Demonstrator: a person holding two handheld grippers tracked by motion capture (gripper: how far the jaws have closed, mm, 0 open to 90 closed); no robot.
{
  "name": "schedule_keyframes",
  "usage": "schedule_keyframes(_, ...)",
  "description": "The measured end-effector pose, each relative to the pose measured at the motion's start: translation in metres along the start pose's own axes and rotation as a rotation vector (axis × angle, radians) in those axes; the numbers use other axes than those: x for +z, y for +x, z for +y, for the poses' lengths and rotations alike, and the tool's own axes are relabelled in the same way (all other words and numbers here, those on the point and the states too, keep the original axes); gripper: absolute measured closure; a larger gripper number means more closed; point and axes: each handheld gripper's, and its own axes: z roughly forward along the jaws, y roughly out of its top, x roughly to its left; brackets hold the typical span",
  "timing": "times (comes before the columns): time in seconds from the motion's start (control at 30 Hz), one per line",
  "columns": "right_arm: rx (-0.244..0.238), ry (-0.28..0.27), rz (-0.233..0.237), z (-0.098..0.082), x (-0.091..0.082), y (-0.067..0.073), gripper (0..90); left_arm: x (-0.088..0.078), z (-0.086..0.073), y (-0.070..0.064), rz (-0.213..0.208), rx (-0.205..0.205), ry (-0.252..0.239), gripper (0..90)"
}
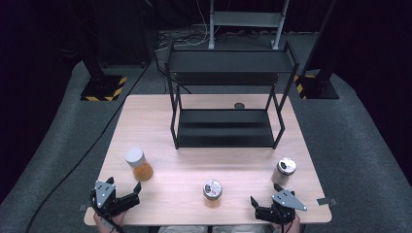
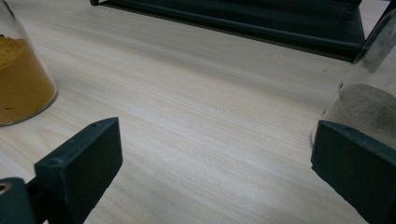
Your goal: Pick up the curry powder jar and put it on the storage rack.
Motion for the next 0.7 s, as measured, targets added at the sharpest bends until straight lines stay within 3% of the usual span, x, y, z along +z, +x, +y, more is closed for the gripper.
schedule_keyframes(0.7, -0.009, 0.027, 0.013, 0.005, 0.003, -0.002, 0.2, 0.020, 0.013, -0.005, -0.004, -0.006, 0.004, 0.0)
